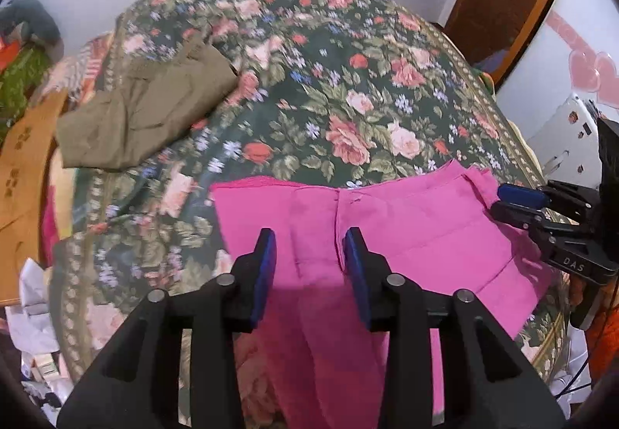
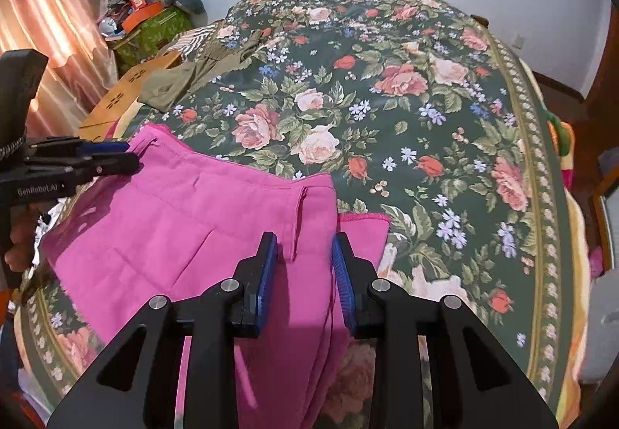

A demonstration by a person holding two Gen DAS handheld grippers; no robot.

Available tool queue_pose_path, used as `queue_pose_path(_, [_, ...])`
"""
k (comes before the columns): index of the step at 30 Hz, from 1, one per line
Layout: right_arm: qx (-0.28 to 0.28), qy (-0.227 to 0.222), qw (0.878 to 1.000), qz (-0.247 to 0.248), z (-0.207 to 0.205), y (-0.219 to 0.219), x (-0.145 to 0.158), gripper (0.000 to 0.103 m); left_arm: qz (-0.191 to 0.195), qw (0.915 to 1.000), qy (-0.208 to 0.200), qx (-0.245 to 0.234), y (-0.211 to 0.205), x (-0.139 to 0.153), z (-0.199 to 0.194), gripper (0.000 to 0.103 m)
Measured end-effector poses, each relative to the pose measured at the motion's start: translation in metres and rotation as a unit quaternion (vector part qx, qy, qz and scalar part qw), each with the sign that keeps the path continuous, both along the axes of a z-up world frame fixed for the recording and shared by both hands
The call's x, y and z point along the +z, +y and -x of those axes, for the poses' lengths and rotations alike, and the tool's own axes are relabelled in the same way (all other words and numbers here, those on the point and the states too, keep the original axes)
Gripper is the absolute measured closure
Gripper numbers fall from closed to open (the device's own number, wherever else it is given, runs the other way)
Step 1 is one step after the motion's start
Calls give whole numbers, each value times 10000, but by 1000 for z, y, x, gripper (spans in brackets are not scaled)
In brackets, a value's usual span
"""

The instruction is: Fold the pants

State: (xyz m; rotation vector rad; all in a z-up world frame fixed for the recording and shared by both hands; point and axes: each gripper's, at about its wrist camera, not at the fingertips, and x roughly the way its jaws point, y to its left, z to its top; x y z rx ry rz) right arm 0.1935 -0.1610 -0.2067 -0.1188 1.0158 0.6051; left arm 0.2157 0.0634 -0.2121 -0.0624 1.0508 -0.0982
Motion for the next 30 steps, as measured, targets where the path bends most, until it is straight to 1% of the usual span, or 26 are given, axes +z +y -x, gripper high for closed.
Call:
queue_pose_path(2, [-45, -19, 10000, -32, 4, -4, 5, 65, -147, 9998, -105, -14, -1, 8, 8, 59])
queue_pose_path(3, [-91, -39, 9999, -39, 7, -7, 8, 59, -282, 9995, -140, 38, -1, 11, 13, 54])
queue_pose_path(4, [-130, -58, 9999, -36, 8, -8, 10, 56, -318, 9994, -151, 66, 1, 12, 16, 49])
queue_pose_path(5, [-175, -80, 9998, -31, 12, -11, 12, 56, -304, 9994, -155, 99, 3, 14, 19, 47])
queue_pose_path(6, [-202, -70, 9998, -36, 13, -12, 13, 56, -266, 9994, -145, 148, 6, 14, 22, 42])
queue_pose_path(7, [-255, -23, 9997, -65, 17, -16, 14, 54, -202, 9995, -127, 210, 10, 15, 26, 39])
queue_pose_path(8, [-315, 15, 9995, -91, 19, -18, 14, 52, -133, 9995, -100, 250, 14, 15, 30, 38])
queue_pose_path(9, [-367, 38, 9992, -117, 21, -20, 15, 48, -42, 9997, -34, 255, 17, 13, 34, 37])
queue_pose_path(10, [-418, 41, 9990, -158, 26, -24, 15, 46, 12, 9997, 42, 241, 18, 9, 38, 37])
queue_pose_path(13, [-406, 148, 9989, -188, 34, -26, 11, 46, 135, 9992, 335, 167, 17, -5, 45, 37])
queue_pose_path(15, [-400, 251, 9988, -156, 38, -25, 3, 46, 220, 9988, 399, 176, 15, -12, 48, 37])
queue_pose_path(17, [-433, 331, 9984, -134, 38, -24, -5, 46, 429, 9979, 443, 211, 16, -14, 48, 37])
queue_pose_path(21, [-465, 420, 9977, -252, 35, -24, -13, 46, 702, 9959, 522, 210, 18, -21, 40, 37])
queue_pose_path(23, [-462, 436, 9976, -288, 30, -23, -17, 46, 736, 9958, 509, 176, 17, -22, 35, 41])
queue_pose_path(24, [-446, 422, 9977, -289, 29, -22, -17, 47, 735, 9959, 500, 150, 16, -21, 33, 46])
queue_pose_path(25, [-413, 399, 9979, -288, 27, -19, -19, 48, 736, 9960, 479, 139, 14, -21, 32, 49])
queue_pose_path(26, [-393, 381, 9981, -293, 26, -18, -19, 50, 736, 9960, 478, 137, 13, -21, 31, 50])
queue_pose_path(28, [-401, 348, 9979, -374, 24, -17, -21, 60, 686, 9966, 441, 125, 10, -22, 29, 53])
queue_pose_path(29, [-432, 319, 9979, -364, 23, -17, -21, 63, 669, 9968, 416, 105, 9, -22, 29, 55])
queue_pose_path(30, [-427, 278, 9981, -360, 23, -17, -21, 67, 654, 9970, 398, 77, 8, -22, 29, 59])
